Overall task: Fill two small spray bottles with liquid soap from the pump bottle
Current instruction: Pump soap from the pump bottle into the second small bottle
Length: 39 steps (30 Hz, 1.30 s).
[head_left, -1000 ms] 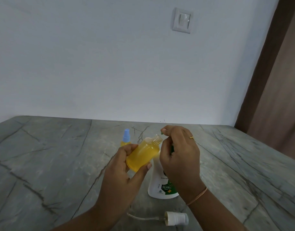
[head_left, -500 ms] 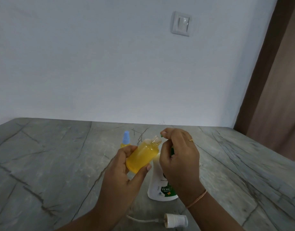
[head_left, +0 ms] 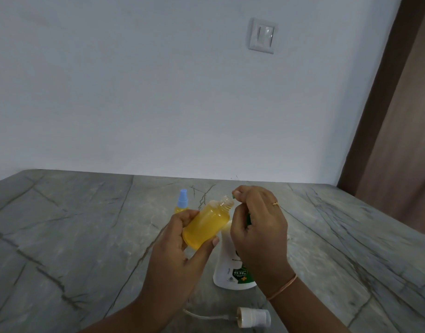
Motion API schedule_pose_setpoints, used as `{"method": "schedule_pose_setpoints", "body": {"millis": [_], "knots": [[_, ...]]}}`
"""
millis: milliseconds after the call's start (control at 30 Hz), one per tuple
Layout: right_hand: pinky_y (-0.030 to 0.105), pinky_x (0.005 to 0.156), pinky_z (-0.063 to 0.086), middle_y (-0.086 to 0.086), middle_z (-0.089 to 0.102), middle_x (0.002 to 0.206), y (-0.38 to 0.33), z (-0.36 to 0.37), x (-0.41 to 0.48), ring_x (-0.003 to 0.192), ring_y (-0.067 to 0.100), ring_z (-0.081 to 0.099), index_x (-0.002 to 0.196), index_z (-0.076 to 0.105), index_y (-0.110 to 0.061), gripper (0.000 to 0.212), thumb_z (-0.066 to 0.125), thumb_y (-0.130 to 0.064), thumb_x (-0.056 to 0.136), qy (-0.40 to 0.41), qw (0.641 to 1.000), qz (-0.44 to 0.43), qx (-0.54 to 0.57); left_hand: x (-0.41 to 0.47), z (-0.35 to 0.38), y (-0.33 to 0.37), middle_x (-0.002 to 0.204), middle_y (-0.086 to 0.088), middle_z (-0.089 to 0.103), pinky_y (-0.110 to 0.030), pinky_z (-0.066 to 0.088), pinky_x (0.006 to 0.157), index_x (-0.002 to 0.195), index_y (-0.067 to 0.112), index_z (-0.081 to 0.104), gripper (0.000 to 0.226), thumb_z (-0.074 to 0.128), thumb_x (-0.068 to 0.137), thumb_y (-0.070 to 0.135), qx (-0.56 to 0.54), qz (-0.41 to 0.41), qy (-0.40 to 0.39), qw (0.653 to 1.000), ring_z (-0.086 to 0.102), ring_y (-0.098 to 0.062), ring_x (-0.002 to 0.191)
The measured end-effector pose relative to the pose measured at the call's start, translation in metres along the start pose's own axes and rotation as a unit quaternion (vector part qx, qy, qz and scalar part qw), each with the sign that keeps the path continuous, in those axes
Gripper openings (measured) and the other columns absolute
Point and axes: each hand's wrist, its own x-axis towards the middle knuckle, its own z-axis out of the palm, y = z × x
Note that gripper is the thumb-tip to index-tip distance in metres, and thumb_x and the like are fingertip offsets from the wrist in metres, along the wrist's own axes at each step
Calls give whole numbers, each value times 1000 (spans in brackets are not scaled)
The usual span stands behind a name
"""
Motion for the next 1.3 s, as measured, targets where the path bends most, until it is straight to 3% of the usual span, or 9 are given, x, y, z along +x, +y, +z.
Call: {"method": "schedule_pose_setpoints", "body": {"millis": [133,367,500,733,867,1000,1133,1233,1300], "knots": [[25,65,50,5,66,82,-1,-1,1,82,14,58,82,64,-4,22,42,-5,79,-5,1000,14,5,0,0,0,103,23,54,-27,52,79,99,44,43,41,64,63,49,5,5,2,1000,60,-11,94],[23,61,48,3,66,82,-2,-5,7,76,16,61,85,62,-7,22,41,-9,79,-29,999,29,-2,0,0,1,100,23,56,-17,49,75,97,44,45,40,64,62,50,-17,-10,0,1000,61,-8,92],[24,62,49,3,67,84,0,-5,7,79,17,62,87,62,-7,23,40,-10,80,-37,999,40,-2,-1,2,7,94,26,56,-9,49,66,94,44,45,37,63,62,48,-55,-53,-22,997,57,7,92],[20,61,47,3,67,84,-2,-6,8,78,16,62,87,62,-7,24,39,-11,81,-48,998,47,-1,-2,4,11,97,20,62,-16,50,71,98,37,46,40,60,63,48,-145,-114,-71,980,60,7,86],[19,61,44,2,67,84,-3,-6,9,78,15,61,88,61,-9,24,39,-11,80,-49,997,56,-2,-2,3,14,95,11,68,-20,51,74,101,33,48,43,58,63,49,-178,-128,-76,973,65,-2,85],[19,61,44,1,67,85,-3,-6,9,79,15,61,88,61,-9,24,39,-10,80,-48,997,55,-1,-2,3,14,93,13,66,-8,48,64,101,32,46,38,54,67,48,-170,-135,-84,973,63,4,80],[20,61,46,3,67,84,-2,-6,9,78,17,62,88,61,-8,24,39,-11,80,-47,997,58,4,-2,4,10,104,13,64,-18,50,78,106,32,44,46,56,65,49,-156,-140,-108,972,62,4,89],[19,61,45,3,67,84,-3,-6,8,77,17,62,88,61,-8,24,39,-12,80,-46,997,58,3,-1,3,8,99,17,64,-15,50,74,102,34,44,42,60,66,50,-126,-116,-107,979,62,6,88],[18,61,44,3,67,84,-3,-6,8,77,16,61,87,61,-7,24,39,-11,81,-47,997,57,1,0,3,6,99,16,64,-23,52,78,101,36,45,43,67,68,53,-109,-99,-93,985,62,2,91]]}}
